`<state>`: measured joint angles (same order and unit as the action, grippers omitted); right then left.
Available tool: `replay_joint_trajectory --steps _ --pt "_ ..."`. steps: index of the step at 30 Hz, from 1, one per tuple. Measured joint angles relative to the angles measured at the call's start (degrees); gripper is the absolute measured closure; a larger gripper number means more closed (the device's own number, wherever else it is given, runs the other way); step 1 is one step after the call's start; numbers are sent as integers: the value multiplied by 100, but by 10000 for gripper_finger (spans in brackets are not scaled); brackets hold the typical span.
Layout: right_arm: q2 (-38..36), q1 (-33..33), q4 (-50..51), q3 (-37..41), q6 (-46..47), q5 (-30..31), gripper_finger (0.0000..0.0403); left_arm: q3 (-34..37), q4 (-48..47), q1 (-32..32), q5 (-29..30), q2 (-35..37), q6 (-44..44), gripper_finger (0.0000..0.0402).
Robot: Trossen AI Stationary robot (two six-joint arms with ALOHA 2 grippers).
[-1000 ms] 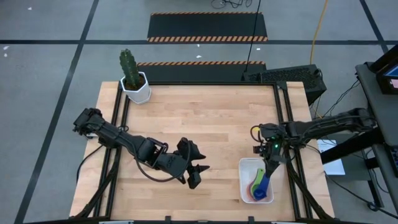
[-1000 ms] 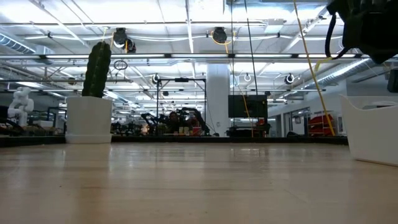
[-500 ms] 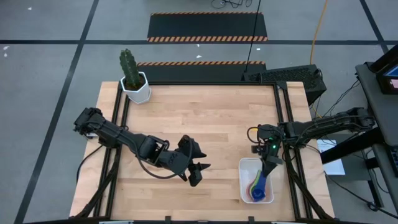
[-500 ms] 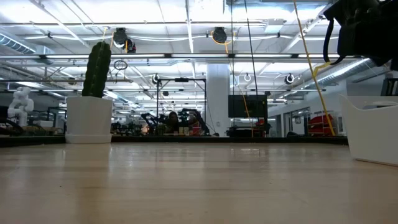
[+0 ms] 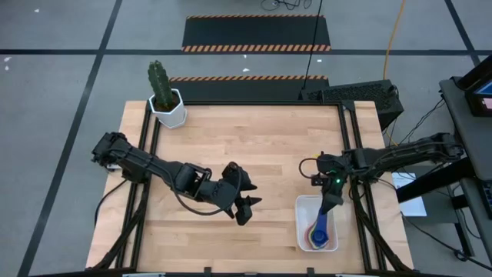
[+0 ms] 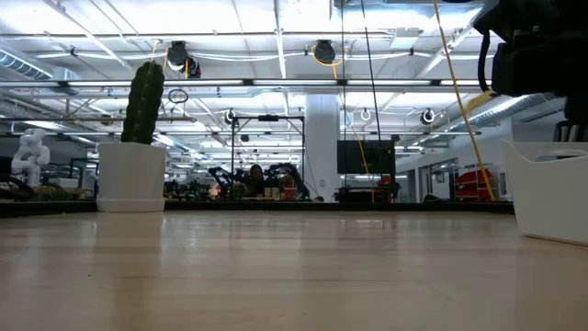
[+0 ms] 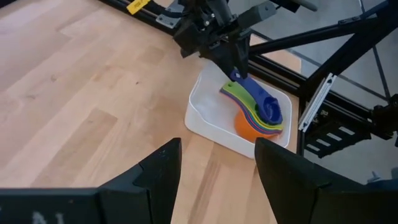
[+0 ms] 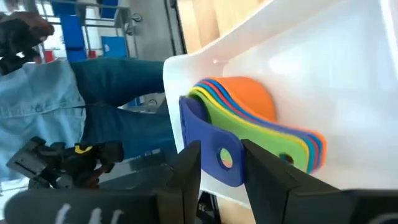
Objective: Nest measuring cups in basket
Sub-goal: Stack the dark blue measuring cup on top of the green measuring cup into the white bin, then return to Home Position
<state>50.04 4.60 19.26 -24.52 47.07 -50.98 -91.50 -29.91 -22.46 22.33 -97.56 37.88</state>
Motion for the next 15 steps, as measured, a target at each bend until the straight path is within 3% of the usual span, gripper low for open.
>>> replay_joint_trajectory --steps 15 --pt "-2 2 2174 -783 -340 898 298 0 -1 137 -4 0 -156 195"
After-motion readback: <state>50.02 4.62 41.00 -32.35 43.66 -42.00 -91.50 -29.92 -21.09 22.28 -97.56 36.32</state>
